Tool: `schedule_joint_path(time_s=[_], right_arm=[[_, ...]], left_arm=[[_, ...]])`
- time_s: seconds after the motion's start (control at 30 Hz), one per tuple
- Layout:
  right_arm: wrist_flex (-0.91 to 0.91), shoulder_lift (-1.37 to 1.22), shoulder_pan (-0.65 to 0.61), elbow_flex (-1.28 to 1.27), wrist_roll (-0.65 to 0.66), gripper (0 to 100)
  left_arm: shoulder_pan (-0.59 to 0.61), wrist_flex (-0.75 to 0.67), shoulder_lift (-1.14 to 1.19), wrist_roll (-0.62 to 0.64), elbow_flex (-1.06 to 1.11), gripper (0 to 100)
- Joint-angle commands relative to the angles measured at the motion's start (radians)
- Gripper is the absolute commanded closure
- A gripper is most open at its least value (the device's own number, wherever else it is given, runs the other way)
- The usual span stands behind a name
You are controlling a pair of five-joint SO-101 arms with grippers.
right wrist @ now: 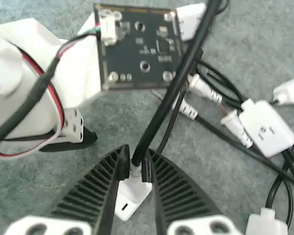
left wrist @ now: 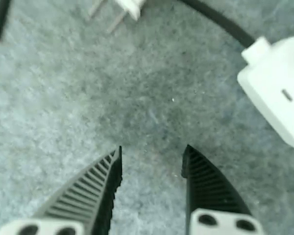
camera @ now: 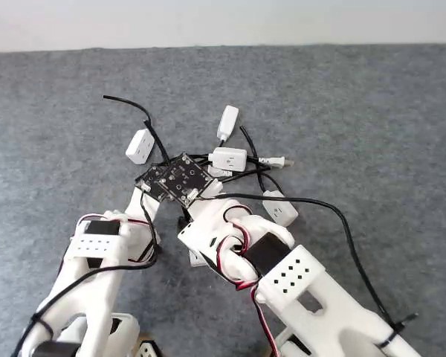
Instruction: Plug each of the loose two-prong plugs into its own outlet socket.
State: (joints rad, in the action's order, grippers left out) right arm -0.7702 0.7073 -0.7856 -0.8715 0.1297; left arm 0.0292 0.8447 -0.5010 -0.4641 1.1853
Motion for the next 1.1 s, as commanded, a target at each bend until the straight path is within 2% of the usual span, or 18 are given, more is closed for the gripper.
schedule_joint_path(time_s=[0.0,0.2,0.4,0.5,0.8,1.07], right_arm=[[0.039,-0.002,0.01,0.041,0.02,99.1],[0.035,-0.002,0.008,0.041,0.018,99.1],[0.007,-0.002,0.012,0.04,0.017,99.1],[-0.013,-0.002,0.013,0.038,0.018,99.1],[-0.039,-0.002,0.028,-0.008,0.035,99.1],[0.025,-0.004,0.03,-0.081,0.069,99.1]], left_arm=[[-0.04,-0.002,-0.132,-0.041,0.061,81],[-0.052,-0.037,-0.396,-0.043,0.205,81],[-0.021,-0.069,-0.548,0.158,0.257,81],[0.051,-0.129,-0.577,0.219,0.265,81],[0.152,-0.169,-0.575,0.399,0.225,81],[0.158,-0.169,-0.575,0.407,0.223,81]])
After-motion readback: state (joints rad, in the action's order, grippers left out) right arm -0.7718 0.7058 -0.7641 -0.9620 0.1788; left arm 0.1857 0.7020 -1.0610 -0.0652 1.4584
